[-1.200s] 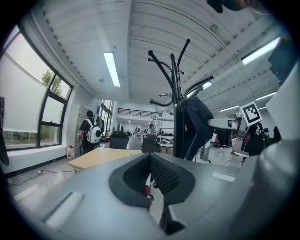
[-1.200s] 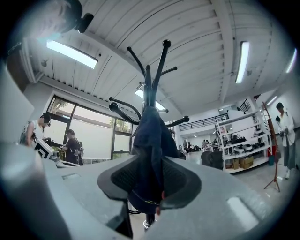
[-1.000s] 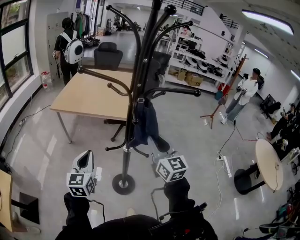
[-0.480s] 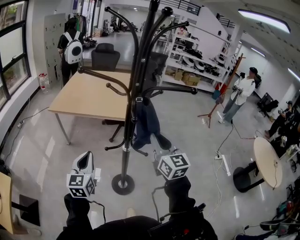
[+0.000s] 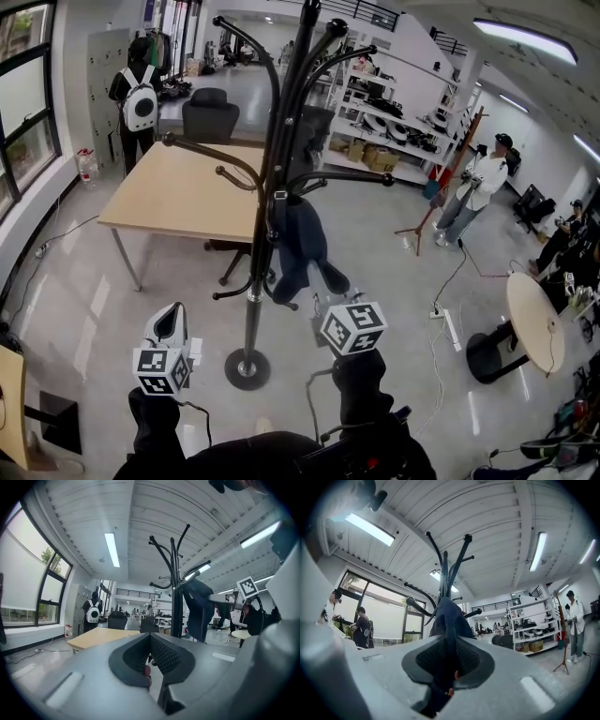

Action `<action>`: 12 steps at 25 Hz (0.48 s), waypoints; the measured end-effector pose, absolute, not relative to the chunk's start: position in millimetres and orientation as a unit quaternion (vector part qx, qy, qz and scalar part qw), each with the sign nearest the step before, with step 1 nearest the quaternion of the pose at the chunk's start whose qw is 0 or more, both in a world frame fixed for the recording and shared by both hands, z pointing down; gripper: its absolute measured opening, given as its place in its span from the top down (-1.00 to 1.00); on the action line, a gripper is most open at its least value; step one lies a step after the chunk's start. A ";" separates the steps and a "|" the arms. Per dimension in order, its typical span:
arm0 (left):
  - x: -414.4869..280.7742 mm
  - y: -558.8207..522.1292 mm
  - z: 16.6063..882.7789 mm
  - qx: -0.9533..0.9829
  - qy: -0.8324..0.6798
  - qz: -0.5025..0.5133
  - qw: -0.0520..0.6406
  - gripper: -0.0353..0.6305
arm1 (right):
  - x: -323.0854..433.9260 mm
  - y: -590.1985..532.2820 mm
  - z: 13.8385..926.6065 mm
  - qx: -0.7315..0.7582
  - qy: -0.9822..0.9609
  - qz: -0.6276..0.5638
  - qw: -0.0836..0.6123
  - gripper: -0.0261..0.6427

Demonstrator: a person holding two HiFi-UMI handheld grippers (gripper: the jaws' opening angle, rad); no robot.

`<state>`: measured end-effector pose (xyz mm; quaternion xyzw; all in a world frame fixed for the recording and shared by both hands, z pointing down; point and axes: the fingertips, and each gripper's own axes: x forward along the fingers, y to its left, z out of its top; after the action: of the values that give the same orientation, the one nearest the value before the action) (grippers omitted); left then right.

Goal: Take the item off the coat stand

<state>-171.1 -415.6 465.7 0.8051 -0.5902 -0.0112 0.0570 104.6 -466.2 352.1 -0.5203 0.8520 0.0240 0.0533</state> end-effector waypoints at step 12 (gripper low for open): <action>-180.5 -411.1 464.6 0.806 -0.590 -0.013 0.055 0.88 | 106.4 -462.2 331.0 -0.529 0.845 0.041 0.061 0.78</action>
<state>-180.5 -411.1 464.6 0.8056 -0.5898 -0.0127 0.0549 106.4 -462.2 331.0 -0.5294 0.8452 0.0408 0.0610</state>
